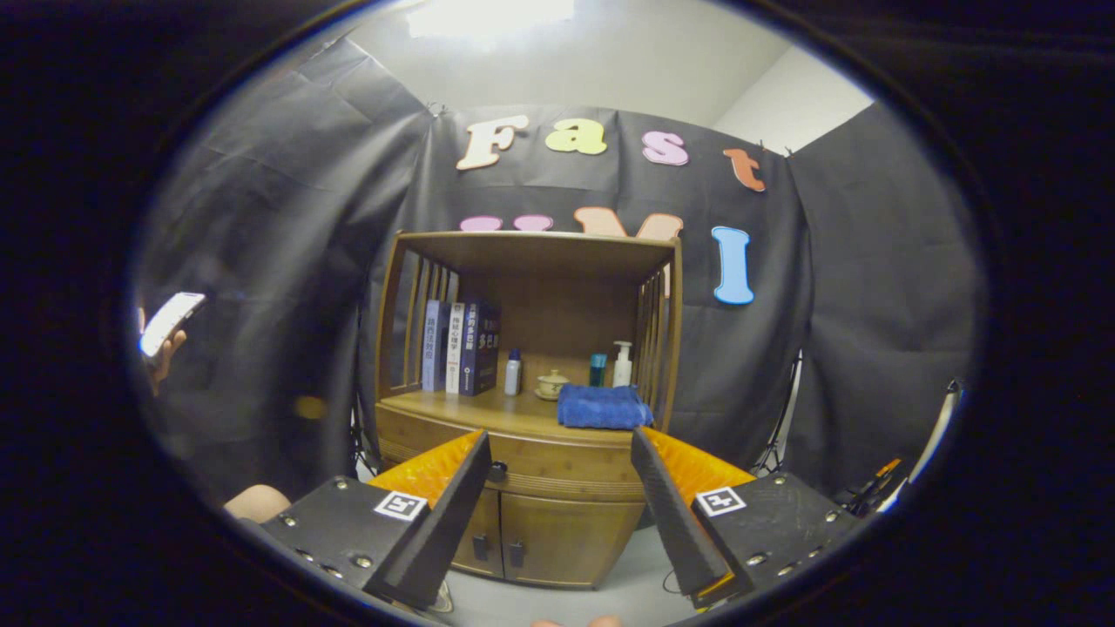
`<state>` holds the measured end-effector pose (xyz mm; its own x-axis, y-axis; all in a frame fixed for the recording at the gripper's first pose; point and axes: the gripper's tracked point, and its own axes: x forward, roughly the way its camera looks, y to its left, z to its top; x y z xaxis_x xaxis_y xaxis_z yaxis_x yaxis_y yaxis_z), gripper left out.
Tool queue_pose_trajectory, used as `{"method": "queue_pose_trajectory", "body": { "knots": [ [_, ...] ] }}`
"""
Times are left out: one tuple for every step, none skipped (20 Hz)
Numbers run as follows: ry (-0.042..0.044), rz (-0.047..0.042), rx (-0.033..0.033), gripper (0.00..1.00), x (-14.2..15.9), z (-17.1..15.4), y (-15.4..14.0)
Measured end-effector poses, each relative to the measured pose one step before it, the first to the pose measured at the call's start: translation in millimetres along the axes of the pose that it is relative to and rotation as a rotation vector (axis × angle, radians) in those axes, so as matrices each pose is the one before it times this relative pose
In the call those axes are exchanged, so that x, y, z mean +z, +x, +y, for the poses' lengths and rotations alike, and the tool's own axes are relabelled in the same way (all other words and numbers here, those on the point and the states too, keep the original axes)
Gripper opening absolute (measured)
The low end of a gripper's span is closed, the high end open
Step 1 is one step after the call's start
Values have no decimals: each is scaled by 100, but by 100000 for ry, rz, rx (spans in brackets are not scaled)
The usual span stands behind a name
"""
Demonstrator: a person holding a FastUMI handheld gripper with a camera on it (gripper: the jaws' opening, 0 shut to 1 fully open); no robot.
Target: Pull open the drawer, take out the items inside it, and place them on the countertop above the cabinet.
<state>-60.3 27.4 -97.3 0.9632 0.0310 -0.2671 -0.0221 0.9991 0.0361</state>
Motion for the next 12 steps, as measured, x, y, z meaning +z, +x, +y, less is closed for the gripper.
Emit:
{"method": "queue_pose_trajectory", "body": {
  "knots": [
    [270, 886, 627, 97, -609, 397, 767],
    [699, 927, 606, 97, -562, 481, 935],
    [810, 691, 77, 97, -667, 419, 1041],
    [755, 993, 891, 97, -662, 690, 1182],
    [934, 792, 1625, 97, -812, 1060, 1293],
    [497, 1201, 512, 96, -801, 772, 1493],
    [-206, 1471, 422, 97, -1059, 627, 1499],
    [-695, 1179, 270, 97, -901, 762, 1562],
    [-549, 890, 864, 97, -985, 889, 1711],
    [-358, 612, 698, 97, -728, 713, 1654],
    [-1079, 750, -663, 97, -975, 396, 1719],
    [-2130, 1469, -2668, 97, -995, -206, 1541]
  ]
}}
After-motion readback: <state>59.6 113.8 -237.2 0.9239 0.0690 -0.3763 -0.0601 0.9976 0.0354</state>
